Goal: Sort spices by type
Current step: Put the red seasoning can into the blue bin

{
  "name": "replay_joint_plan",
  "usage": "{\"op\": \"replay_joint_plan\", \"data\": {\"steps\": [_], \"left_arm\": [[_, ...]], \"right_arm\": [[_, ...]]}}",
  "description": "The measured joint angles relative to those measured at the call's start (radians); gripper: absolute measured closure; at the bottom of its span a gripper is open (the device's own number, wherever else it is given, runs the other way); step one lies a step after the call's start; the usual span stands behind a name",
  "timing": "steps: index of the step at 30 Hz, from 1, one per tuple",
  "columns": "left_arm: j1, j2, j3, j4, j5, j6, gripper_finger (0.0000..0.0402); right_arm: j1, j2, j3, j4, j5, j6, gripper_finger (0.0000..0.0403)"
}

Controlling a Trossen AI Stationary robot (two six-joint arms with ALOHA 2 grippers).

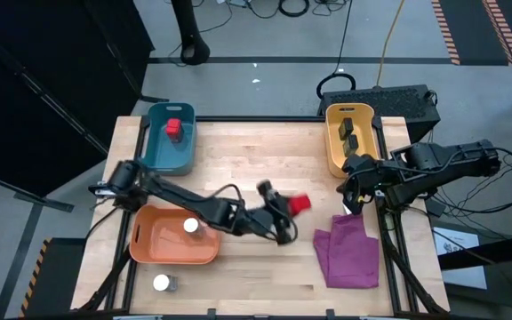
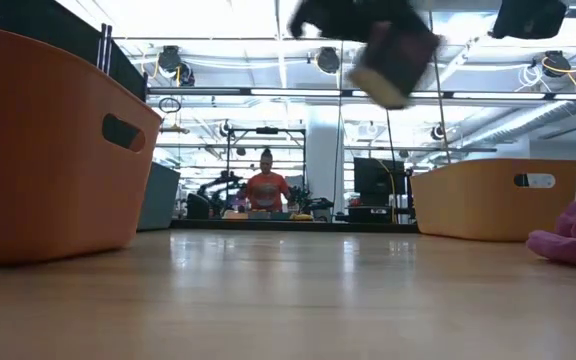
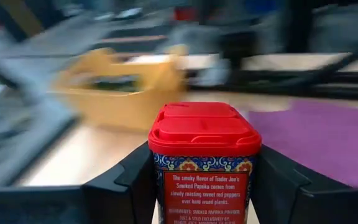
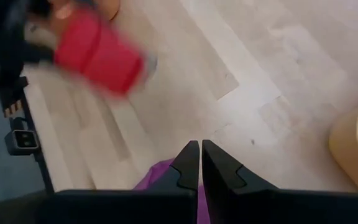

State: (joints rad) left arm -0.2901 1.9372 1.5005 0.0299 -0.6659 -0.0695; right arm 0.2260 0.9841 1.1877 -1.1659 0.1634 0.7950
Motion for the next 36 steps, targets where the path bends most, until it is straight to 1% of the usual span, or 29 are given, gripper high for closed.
{"op": "replay_joint_plan", "data": {"steps": [4, 6, 8, 10, 13, 18, 21, 24, 26, 29, 31, 33, 36], "left_arm": [[0.022, -0.097, -0.002, -0.146, -0.226, -0.006, 0.0202], [0.036, -0.151, -0.002, -0.249, -0.308, -0.05, 0.0202], [0.054, -0.2, -0.021, -0.342, -0.356, -0.133, 0.0202], [0.066, -0.254, -0.063, -0.452, -0.408, -0.23, 0.0202], [0.081, -0.345, -0.135, -0.564, -0.483, -0.353, 0.0202], [0.114, -0.502, -0.3, -0.718, -0.602, -0.63, 0.0202], [0.149, -0.588, -0.406, -0.779, -0.654, -0.792, 0.0202], [0.204, -0.665, -0.511, -0.825, -0.661, -0.953, 0.0202], [0.244, -0.709, -0.569, -0.838, -0.648, -1.022, 0.0202], [0.305, -0.759, -0.631, -0.836, -0.629, -1.058, 0.0202], [0.352, -0.782, -0.662, -0.842, -0.606, -1.059, 0.0202], [0.402, -0.804, -0.678, -0.844, -0.549, -1.061, 0.0203], [0.451, -0.833, -0.691, -0.822, -0.389, -1.025, 0.0202]], "right_arm": [[-0.003, -0.007, 0.0, -0.002, 0.039, -0.028, 0.0403], [-0.006, -0.008, 0.0, 0.007, 0.045, -0.04, 0.0403], [-0.012, -0.008, 0.0, 0.018, 0.046, -0.066, 0.0403], [-0.017, -0.008, -0.001, 0.031, 0.046, -0.089, 0.0403], [-0.032, -0.007, -0.001, 0.075, 0.045, -0.111, 0.0403], [-0.071, -0.004, -0.001, 0.193, 0.046, -0.184, 0.0403], [-0.125, 0.013, -0.001, 0.272, 0.045, -0.238, 0.0403], [-0.2, 0.05, 0.0, 0.371, 0.043, -0.289, 0.0403], [-0.26, 0.09, 0.0, 0.455, 0.016, -0.323, 0.0403], [-0.354, 0.166, 0.0, 0.595, -0.096, -0.374, 0.0403], [-0.418, 0.223, 0.0, 0.692, -0.19, -0.388, 0.0403], [-0.474, 0.286, 0.0, 0.763, -0.291, -0.386, 0.0403], [-0.545, 0.366, 0.0, 0.837, -0.426, -0.369, 0.0403]]}}
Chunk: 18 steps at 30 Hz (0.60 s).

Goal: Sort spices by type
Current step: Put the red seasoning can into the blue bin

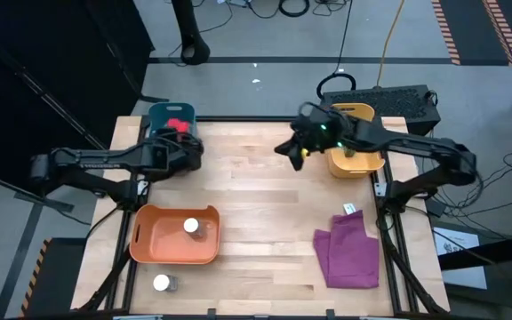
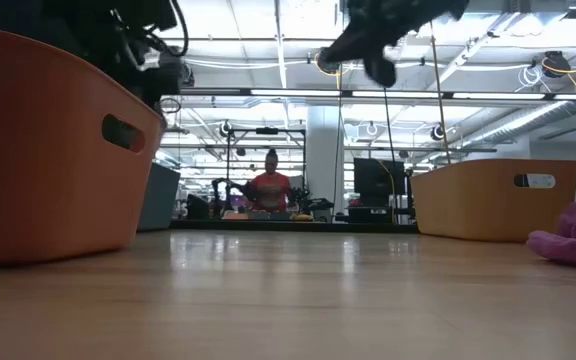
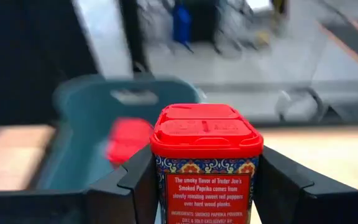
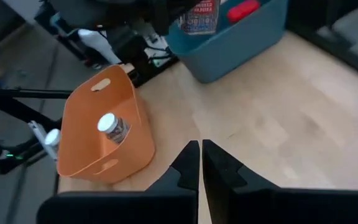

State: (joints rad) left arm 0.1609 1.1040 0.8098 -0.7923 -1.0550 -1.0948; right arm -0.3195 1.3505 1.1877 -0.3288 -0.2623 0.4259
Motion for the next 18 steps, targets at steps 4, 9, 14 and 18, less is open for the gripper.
{"op": "replay_joint_plan", "data": {"steps": [4, 9, 14, 18], "left_arm": [[0.0, -0.056, 0.0, 0.237, 0.274, 0.315, 0.0203], [0.015, -0.102, 0.001, 0.659, 0.602, 0.783, 0.0203], [0.04, -0.108, 0.003, 0.958, 0.841, 0.997, 0.0203], [0.059, -0.106, 0.003, 1.025, 0.871, 0.979, 0.0202]], "right_arm": [[-0.078, 0.054, 0.0, 0.077, -0.117, 0.031, 0.0403], [-0.13, 0.064, 0.0, 0.177, -0.175, -0.094, 0.0403], [-0.117, 0.064, 0.0, 0.317, -0.276, -0.15, 0.0387], [-0.094, 0.063, 0.0, 0.435, -0.314, -0.127, 0.0346]]}}
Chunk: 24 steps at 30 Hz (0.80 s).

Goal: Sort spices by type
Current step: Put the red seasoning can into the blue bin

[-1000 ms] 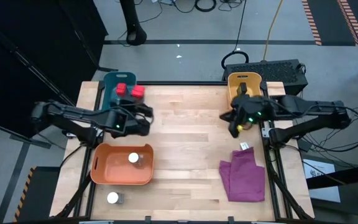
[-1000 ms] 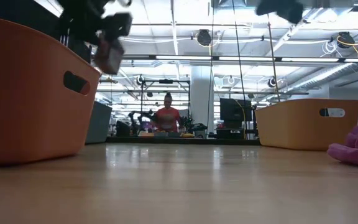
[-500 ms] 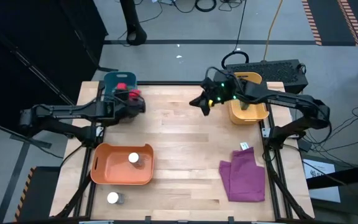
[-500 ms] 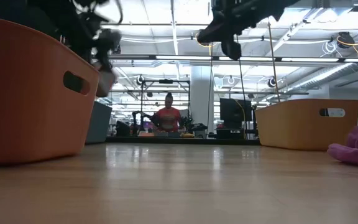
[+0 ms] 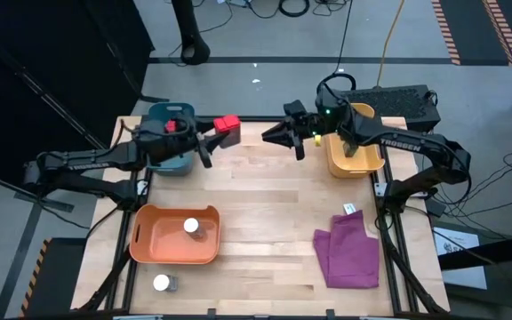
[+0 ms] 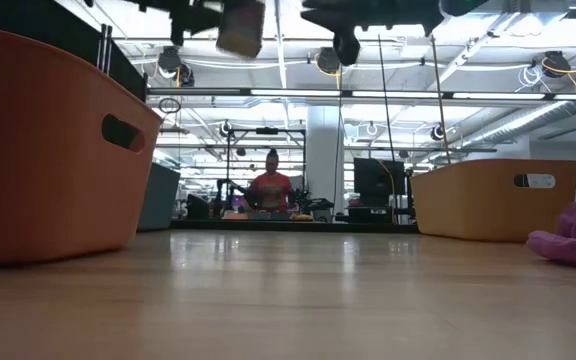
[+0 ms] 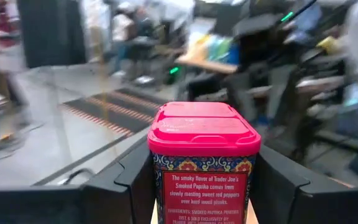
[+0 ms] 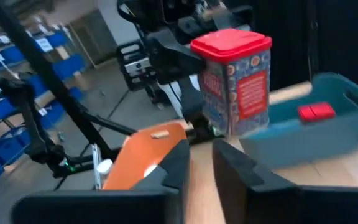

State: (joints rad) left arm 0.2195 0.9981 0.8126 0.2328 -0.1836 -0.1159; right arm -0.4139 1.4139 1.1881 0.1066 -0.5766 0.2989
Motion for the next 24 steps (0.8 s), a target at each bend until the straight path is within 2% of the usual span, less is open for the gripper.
{"op": "replay_joint_plan", "data": {"steps": [6, 11, 14, 19, 24], "left_arm": [[0.001, 0.05, 0.0, 0.294, 0.191, -0.007, 0.0202], [0.001, 0.136, 0.0, 0.434, 0.215, -0.033, 0.0203], [0.002, 0.197, -0.001, 0.514, 0.228, -0.054, 0.0203], [0.003, 0.273, -0.001, 0.663, 0.229, -0.076, 0.0203], [0.003, 0.291, -0.001, 0.682, 0.232, -0.082, 0.0205]], "right_arm": [[0.041, 0.0, 0.0, 0.081, 0.001, 0.026, 0.025], [0.068, 0.0, 0.0, 0.179, 0.033, 0.035, 0.0176], [0.076, 0.0, 0.0, 0.161, 0.073, 0.031, 0.014], [0.075, -0.006, 0.0, 0.13, 0.074, -0.006, 0.0101], [0.075, -0.001, 0.0, 0.112, 0.083, -0.038, 0.0095]]}}
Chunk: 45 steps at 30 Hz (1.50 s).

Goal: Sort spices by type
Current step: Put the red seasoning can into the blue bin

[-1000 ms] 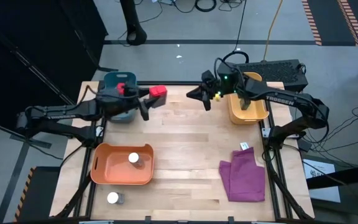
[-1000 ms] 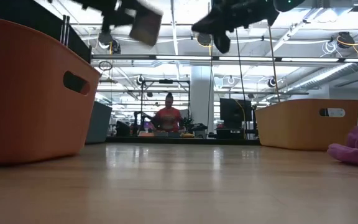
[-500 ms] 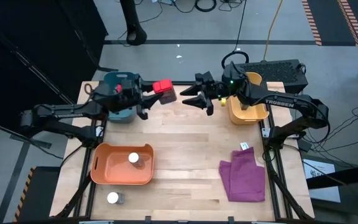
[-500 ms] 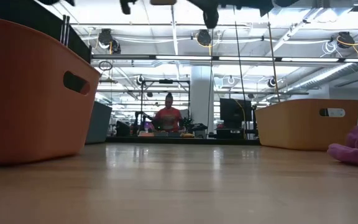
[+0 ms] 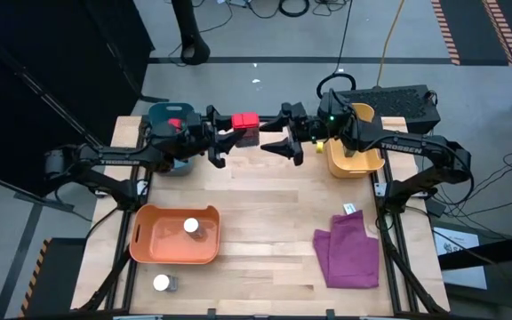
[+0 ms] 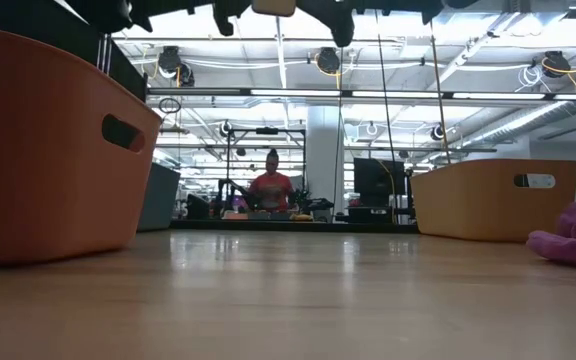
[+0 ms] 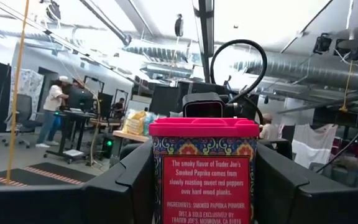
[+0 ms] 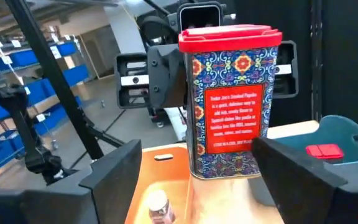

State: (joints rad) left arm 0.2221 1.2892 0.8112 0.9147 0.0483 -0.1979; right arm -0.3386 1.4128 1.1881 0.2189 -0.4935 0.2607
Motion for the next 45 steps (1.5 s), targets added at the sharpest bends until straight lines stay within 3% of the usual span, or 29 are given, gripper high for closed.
{"op": "replay_joint_plan", "data": {"steps": [7, 13, 28, 31, 34, 39, 45], "left_arm": [[-0.003, -0.002, 0.0, -0.011, 0.014, -0.006, 0.0205], [-0.005, -0.004, 0.001, -0.001, 0.011, -0.007, 0.0205], [-0.006, -0.005, 0.002, -0.014, -0.022, -0.005, 0.0205], [-0.007, -0.005, 0.002, -0.014, -0.025, -0.005, 0.0203], [-0.008, -0.005, 0.002, -0.017, -0.036, -0.006, 0.0172], [-0.007, -0.005, 0.002, -0.06, -0.07, -0.006, 0.013], [-0.007, -0.035, 0.002, -0.143, -0.076, -0.007, 0.0123]], "right_arm": [[0.002, 0.005, 0.0, -0.019, 0.156, -0.075, 0.0094], [0.001, 0.003, 0.0, -0.011, 0.121, -0.092, 0.01], [0.007, 0.066, 0.0, 0.108, 0.072, -0.065, 0.0167], [0.007, 0.066, 0.0, 0.114, 0.068, -0.069, 0.0195], [0.006, 0.066, 0.0, 0.115, 0.055, -0.075, 0.0242], [0.004, 0.066, 0.0, 0.105, 0.05, -0.089, 0.0245], [-0.029, 0.028, 0.0, -0.006, 0.041, -0.105, 0.0245]]}}
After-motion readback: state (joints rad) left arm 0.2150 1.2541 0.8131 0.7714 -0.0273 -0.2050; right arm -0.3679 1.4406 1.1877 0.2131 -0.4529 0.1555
